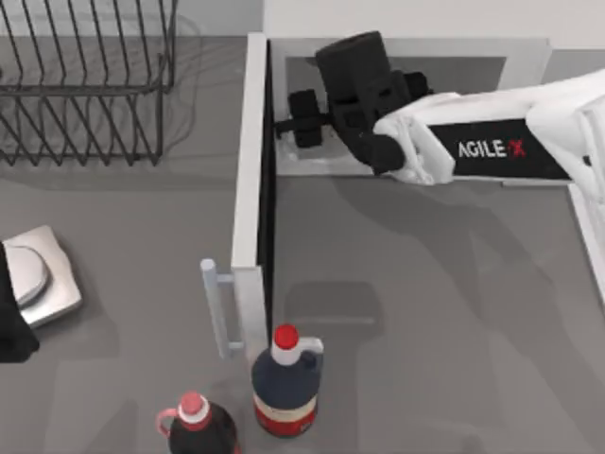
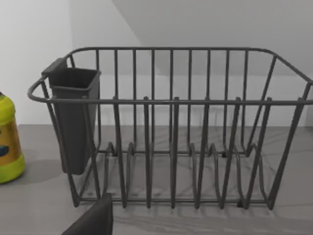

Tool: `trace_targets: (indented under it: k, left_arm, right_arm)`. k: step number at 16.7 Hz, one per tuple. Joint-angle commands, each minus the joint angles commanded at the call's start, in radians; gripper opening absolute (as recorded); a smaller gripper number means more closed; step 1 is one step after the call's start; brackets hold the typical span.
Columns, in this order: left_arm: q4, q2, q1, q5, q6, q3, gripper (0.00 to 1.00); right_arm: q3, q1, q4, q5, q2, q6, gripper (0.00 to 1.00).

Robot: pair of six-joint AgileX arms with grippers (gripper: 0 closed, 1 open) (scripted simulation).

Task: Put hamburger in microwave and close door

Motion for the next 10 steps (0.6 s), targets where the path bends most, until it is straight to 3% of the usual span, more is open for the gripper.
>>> trace_targets:
  k: [10]
  left_arm:
    - [0.0,0.0,0.0,0.0,0.0,0.0,1.0]
  right_arm:
    - [-0.341,0.157,0.044,0.063,-0.184,0.136,1.0]
